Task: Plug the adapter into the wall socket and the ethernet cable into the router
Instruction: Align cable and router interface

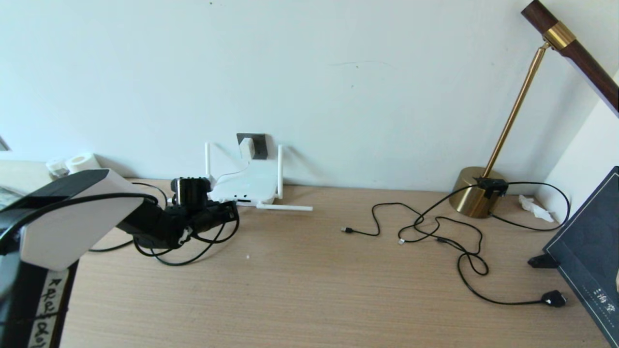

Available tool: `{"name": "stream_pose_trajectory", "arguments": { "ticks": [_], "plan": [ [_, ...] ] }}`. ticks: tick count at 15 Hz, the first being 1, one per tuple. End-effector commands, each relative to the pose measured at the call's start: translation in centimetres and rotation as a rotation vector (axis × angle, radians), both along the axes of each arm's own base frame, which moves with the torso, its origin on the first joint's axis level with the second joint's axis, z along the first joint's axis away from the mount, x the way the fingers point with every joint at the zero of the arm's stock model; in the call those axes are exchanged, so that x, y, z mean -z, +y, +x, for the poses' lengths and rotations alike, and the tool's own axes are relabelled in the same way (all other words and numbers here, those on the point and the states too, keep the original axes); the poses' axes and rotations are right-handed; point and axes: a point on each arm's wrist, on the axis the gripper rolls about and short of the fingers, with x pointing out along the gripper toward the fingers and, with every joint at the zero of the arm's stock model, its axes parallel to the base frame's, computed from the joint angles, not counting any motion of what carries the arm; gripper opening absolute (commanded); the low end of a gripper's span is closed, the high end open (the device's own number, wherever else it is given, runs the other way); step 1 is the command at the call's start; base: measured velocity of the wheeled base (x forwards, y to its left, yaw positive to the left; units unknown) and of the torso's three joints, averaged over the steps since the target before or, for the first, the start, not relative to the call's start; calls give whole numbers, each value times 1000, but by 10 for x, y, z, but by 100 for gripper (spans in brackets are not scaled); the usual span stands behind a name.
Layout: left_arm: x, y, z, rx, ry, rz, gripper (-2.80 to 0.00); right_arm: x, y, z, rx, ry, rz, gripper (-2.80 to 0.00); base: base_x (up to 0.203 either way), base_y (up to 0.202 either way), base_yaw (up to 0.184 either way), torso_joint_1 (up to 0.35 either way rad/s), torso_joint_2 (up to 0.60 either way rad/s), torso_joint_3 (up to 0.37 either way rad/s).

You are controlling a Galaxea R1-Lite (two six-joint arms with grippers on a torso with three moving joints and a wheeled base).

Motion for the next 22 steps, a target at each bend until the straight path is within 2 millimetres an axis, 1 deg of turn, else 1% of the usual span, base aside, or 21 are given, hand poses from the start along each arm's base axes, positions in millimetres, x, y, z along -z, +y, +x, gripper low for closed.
{"name": "stream_pose_trajectory", "arguments": {
  "ticks": [1, 12, 22],
  "plan": [
    [3, -1, 0, 1, 3, -2, -280, 0, 0, 0, -1, 0, 0, 0, 0, 0, 0, 0, 0, 0],
    [4, 0, 1, 0, 4, -2, -280, 0, 0, 0, -1, 0, 0, 0, 0, 0, 0, 0, 0, 0],
    [0, 2, 4, -5, -11, -3, -280, 0, 0, 0, 0, 0, 0, 0, 0, 0, 0, 0, 0, 0]
  ]
}}
